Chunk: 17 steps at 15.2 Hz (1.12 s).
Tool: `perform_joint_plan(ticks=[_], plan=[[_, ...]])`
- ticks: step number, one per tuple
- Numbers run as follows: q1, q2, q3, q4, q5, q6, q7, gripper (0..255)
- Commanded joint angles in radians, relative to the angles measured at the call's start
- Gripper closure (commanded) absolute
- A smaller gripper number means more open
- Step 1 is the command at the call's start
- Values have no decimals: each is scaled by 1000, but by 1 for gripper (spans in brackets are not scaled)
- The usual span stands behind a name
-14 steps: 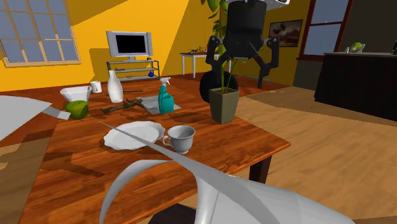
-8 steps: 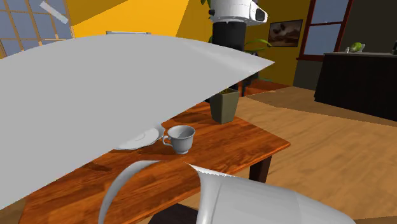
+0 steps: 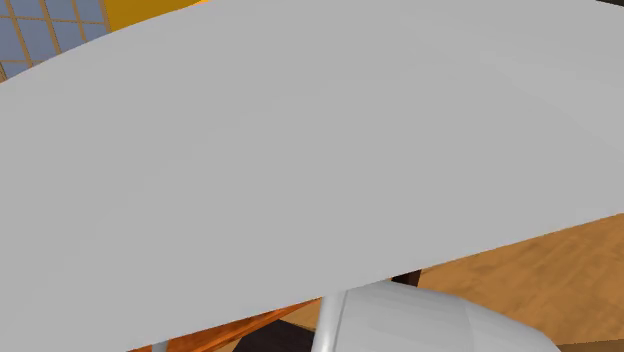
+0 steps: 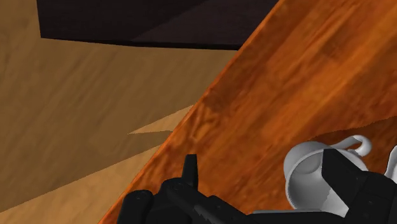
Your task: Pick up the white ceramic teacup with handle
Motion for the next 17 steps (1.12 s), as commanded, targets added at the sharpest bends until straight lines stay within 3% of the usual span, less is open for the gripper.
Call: perform_joint_plan(ticks=[1,9,17], plan=[[4,63,41,16,0,53,38,0],[-1,353,190,116,-89,241,213,0],[32,701,267,304,-329,337,454,0]])
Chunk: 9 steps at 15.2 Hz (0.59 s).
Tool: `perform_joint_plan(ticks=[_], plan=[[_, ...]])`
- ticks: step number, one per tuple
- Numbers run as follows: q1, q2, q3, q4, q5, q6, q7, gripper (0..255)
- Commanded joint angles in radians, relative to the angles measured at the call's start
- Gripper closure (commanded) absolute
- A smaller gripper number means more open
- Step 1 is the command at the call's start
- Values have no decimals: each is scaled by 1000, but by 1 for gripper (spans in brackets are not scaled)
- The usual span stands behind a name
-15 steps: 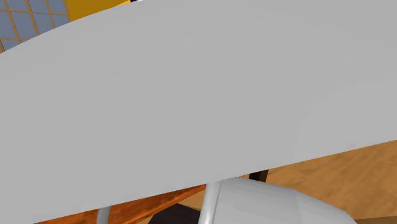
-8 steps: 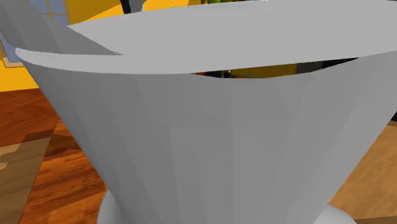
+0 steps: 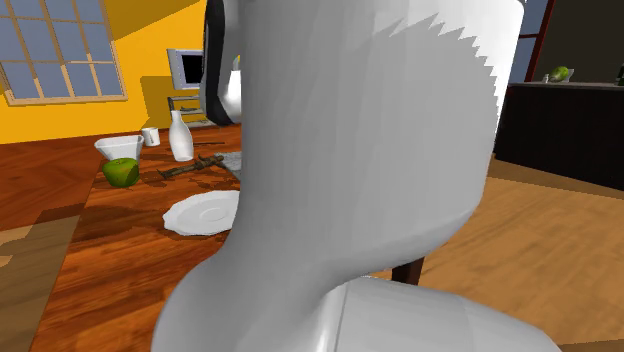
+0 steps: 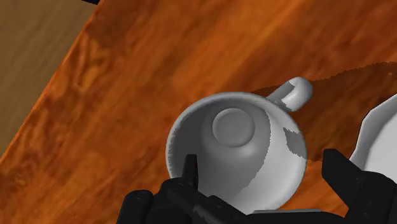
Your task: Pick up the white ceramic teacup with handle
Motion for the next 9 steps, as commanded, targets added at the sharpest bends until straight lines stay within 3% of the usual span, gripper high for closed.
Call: perform_joint_plan(ticks=[1,9], plan=[[24,89,4,68,-68,-1,62,0],[54,192,-21,71,-149,76,126,0]])
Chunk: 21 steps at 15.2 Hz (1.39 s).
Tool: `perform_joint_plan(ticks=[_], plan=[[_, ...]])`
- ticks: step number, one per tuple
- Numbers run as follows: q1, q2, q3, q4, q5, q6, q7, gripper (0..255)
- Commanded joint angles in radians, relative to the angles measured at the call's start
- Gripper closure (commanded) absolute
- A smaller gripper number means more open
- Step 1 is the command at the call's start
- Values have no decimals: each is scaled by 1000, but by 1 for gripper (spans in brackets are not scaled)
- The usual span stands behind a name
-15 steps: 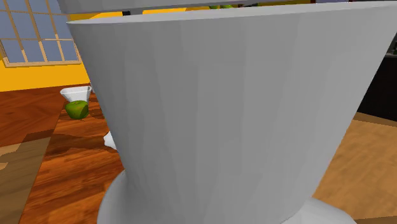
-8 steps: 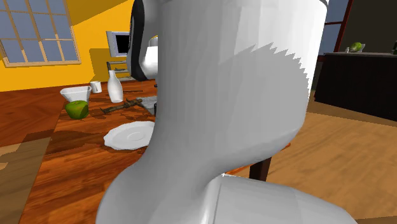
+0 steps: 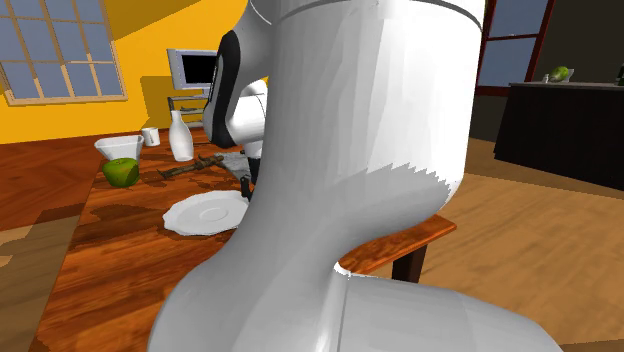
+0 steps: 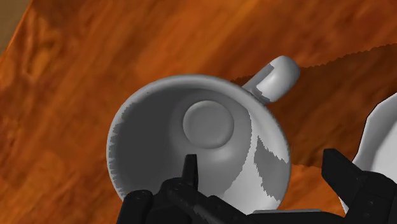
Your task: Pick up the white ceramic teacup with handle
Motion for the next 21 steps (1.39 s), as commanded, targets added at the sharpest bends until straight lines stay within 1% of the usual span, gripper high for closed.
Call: perform_joint_plan(ticks=[1,2,3,12,21], plan=[[3,12,-4,-7,-11,17,8,0],[3,11,-4,-7,-11,17,8,0],[3,12,-5,-8,-12,18,9,255],[3,12,-4,-7,-11,17,8,255],[-16,-70,20,24,57,-80,-44,255]])
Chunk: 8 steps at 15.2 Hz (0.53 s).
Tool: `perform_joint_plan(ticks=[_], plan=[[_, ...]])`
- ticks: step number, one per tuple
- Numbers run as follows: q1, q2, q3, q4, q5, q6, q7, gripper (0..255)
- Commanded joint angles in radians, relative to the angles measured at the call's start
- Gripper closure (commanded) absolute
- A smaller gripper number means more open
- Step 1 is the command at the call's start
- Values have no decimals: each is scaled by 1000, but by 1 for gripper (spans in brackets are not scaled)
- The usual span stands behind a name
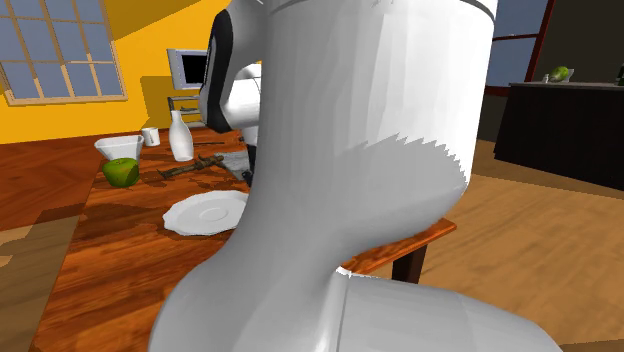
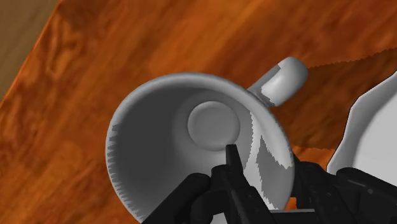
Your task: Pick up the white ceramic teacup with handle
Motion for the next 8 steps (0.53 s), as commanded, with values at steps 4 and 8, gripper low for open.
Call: perform_joint_plan(ticks=[4,8], plan=[[-6,-39,9,28,32,-59,-25,255],[-9,-55,12,40,45,-83,-35,255]])
